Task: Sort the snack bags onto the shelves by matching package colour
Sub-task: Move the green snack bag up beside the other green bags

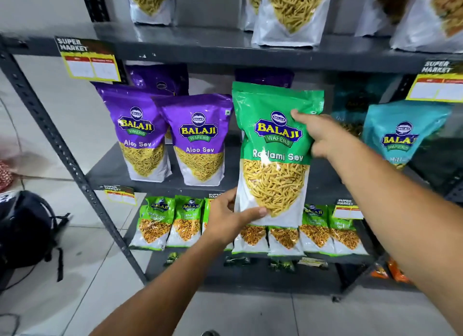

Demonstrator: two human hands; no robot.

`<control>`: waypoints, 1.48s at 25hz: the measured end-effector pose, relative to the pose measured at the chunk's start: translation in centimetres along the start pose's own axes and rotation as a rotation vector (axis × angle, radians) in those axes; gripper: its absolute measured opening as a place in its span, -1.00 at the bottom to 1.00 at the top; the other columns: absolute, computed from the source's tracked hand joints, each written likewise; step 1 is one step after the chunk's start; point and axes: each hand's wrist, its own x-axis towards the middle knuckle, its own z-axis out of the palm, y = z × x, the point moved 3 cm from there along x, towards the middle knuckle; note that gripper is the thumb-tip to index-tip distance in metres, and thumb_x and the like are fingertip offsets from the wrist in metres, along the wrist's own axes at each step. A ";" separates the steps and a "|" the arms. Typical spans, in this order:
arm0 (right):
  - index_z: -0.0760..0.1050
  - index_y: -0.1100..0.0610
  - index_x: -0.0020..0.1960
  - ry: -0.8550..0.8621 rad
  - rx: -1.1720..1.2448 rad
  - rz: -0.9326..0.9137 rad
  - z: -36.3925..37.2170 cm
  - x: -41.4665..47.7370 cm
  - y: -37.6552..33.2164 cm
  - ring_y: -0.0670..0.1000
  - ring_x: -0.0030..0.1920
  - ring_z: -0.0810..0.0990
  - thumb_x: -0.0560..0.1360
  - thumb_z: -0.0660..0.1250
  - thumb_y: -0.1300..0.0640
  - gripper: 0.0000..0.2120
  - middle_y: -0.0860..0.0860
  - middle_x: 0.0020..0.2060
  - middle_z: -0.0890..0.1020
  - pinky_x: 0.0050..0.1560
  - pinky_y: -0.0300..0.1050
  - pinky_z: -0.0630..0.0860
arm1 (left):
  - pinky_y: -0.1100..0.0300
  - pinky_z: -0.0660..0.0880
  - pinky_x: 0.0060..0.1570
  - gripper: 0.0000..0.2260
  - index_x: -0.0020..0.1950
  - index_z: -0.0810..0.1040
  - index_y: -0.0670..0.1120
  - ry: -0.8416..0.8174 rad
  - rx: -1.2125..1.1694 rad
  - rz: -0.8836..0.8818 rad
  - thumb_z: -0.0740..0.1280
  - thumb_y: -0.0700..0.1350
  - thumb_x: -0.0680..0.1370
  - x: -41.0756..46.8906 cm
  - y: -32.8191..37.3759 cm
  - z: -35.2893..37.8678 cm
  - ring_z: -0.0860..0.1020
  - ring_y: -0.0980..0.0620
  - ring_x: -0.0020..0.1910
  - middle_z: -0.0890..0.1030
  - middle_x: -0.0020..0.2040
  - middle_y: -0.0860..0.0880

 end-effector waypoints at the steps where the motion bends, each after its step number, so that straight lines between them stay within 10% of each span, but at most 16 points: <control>1: 0.55 0.14 0.11 -0.031 -0.006 0.006 0.4 -1.2 -0.3 0.10 -0.37 0.70 0.37 0.48 0.07 -0.66 0.11 -0.30 0.73 -0.37 0.09 0.63 | 0.22 0.61 -0.20 -0.71 0.01 0.66 -0.21 0.015 -0.006 0.011 0.56 -0.32 0.31 -1.3 0.6 -0.3 0.71 0.03 -0.17 0.75 -0.13 -0.07; 12: 0.54 0.11 -0.05 -0.271 -0.062 -0.079 3.2 -12.5 -7.6 0.05 -0.39 0.70 0.54 0.26 0.04 -0.84 0.07 -0.40 0.71 -0.34 0.07 0.67 | 0.30 0.56 -0.27 -0.74 -0.17 0.67 -0.09 0.004 0.003 0.223 0.59 -0.12 0.20 -9.8 8.6 -1.7 0.68 0.11 -0.27 0.75 -0.25 0.03; 21: 0.47 0.18 0.22 -0.268 -0.042 -0.312 9.7 -13.6 -20.0 0.21 -0.15 0.72 0.46 0.38 0.05 -0.62 0.21 -0.05 0.72 -0.21 0.24 0.62 | 0.20 0.61 -0.12 -0.62 -0.04 0.69 -0.09 0.037 0.094 0.484 0.58 -0.07 0.17 -4.0 18.8 -6.6 0.71 0.00 -0.09 0.76 -0.09 -0.04; 27: 0.47 0.20 0.18 -0.271 0.041 -0.548 17.0 -12.3 -27.2 0.21 -0.26 0.72 0.42 0.43 0.09 -0.62 0.20 -0.18 0.73 -0.22 0.38 0.59 | 0.46 0.51 -0.19 -0.71 -0.13 0.60 -0.03 0.142 0.439 0.639 0.62 -0.16 0.25 3.0 26.9 -12.9 0.63 0.31 -0.26 0.72 -0.28 0.24; 31: 0.45 0.27 0.19 -0.213 0.066 -0.638 20.5 -9.7 -29.5 0.14 -0.38 0.68 0.45 0.41 0.12 -0.62 0.19 -0.21 0.71 -0.39 0.25 0.62 | 0.01 0.59 0.13 -0.48 0.05 0.62 -0.03 0.161 0.612 0.649 0.61 0.14 0.18 9.4 30.1 -17.1 0.70 0.06 0.01 0.75 -0.03 0.05; 37: 0.37 0.27 0.24 -0.140 -0.010 -0.574 23.0 -5.3 -29.8 0.07 -0.51 0.64 0.47 0.39 0.11 -0.57 0.20 -0.08 0.69 -0.54 0.05 0.60 | 0.02 0.56 0.19 -0.54 0.07 0.64 -0.01 0.069 0.737 0.583 0.58 0.16 0.26 15.1 30.5 -18.9 0.68 0.14 0.04 0.74 0.02 0.10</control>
